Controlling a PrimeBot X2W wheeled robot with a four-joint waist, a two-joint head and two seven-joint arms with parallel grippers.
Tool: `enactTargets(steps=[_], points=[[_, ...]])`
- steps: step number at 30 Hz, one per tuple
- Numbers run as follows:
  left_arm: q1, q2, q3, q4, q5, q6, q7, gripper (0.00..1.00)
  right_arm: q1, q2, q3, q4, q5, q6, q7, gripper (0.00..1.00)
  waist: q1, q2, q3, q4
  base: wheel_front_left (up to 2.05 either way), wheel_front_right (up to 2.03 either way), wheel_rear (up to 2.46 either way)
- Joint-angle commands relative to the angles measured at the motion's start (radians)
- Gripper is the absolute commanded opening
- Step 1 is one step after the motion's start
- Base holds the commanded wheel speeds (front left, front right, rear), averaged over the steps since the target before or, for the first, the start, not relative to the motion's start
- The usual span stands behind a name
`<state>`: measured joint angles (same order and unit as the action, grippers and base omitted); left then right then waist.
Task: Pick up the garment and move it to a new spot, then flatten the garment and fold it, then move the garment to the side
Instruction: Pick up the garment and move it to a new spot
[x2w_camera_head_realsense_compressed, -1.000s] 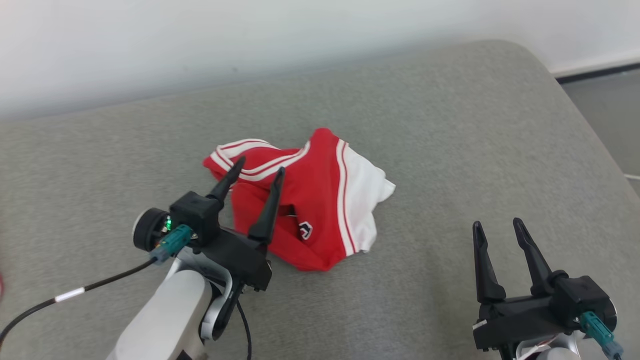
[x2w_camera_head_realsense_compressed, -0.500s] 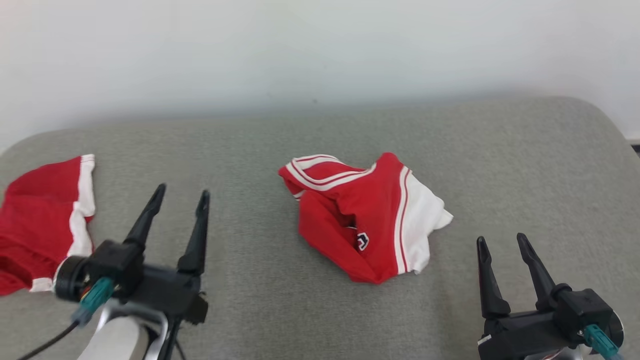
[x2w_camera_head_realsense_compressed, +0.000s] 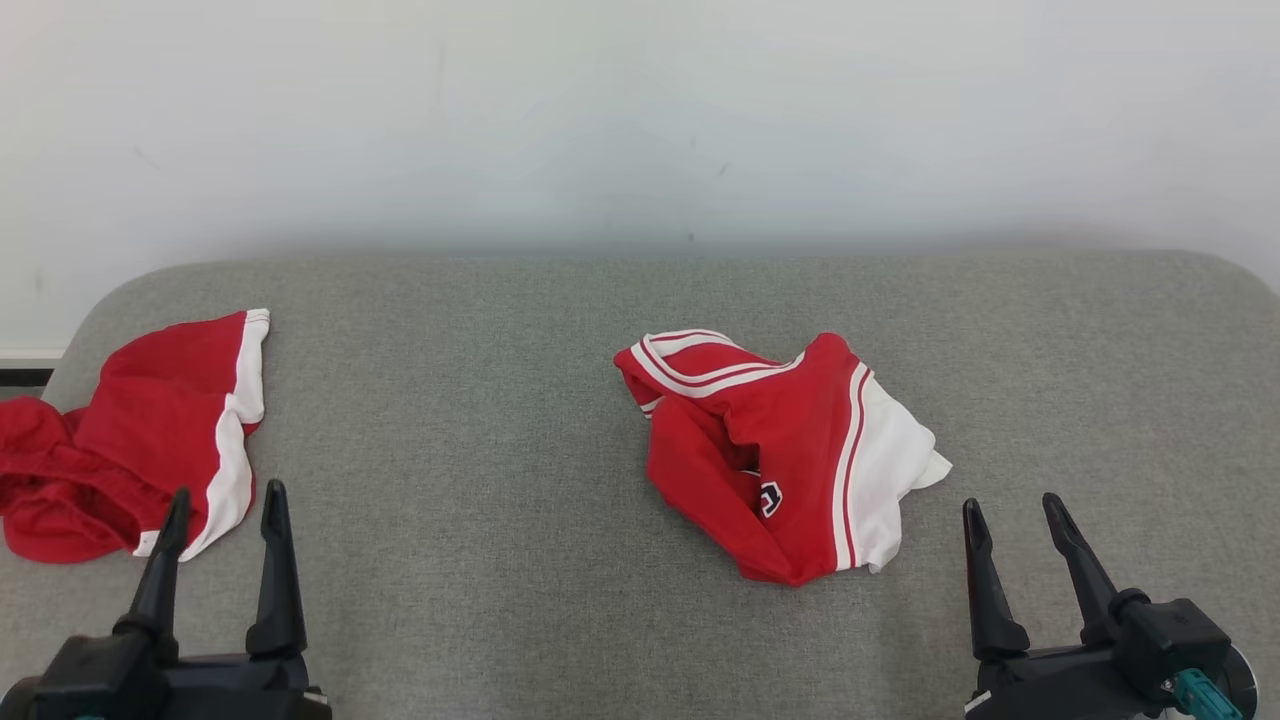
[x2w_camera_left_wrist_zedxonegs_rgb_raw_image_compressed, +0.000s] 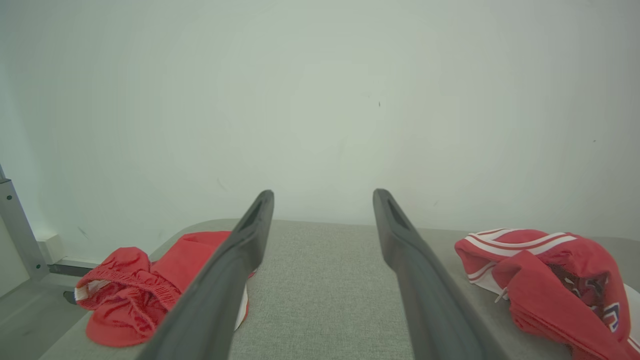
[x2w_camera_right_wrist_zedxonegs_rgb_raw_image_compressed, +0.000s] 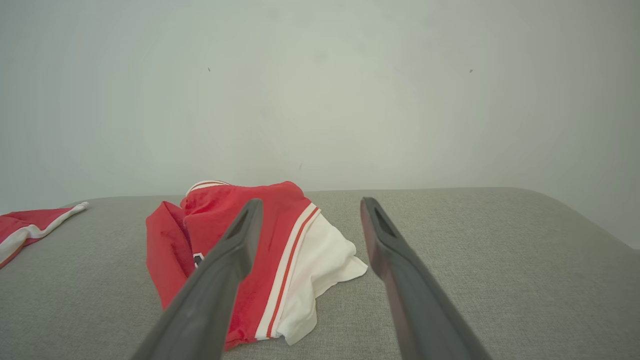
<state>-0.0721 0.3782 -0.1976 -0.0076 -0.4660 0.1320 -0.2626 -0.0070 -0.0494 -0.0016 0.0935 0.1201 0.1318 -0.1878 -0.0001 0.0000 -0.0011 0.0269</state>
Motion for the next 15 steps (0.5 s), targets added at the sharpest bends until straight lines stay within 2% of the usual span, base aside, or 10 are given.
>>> enactTargets(steps=[1, 5, 15], points=[[0.035, -0.025, 0.027, -0.015, 0.023, -0.010, -0.003, 1.00, 0.009, -0.002, -0.004, 0.000, -0.004, -0.002, 0.001, 1.00, 0.0001, 0.0000, 0.003, 0.003, 0.00, 0.00, 0.00], [0.076, -0.068, 0.070, -0.026, 0.064, -0.037, -0.003, 1.00, 0.011, -0.002, -0.003, 0.004, -0.007, -0.002, 0.002, 1.00, 0.0001, 0.0000, 0.004, 0.005, 0.00, 0.00, 0.00], [0.125, -0.132, 0.105, 0.009, 0.157, -0.111, -0.003, 1.00, 0.016, -0.002, 0.002, 0.020, -0.003, -0.002, 0.002, 1.00, 0.0001, 0.0000, 0.000, 0.006, 0.00, 0.00, 0.00]])
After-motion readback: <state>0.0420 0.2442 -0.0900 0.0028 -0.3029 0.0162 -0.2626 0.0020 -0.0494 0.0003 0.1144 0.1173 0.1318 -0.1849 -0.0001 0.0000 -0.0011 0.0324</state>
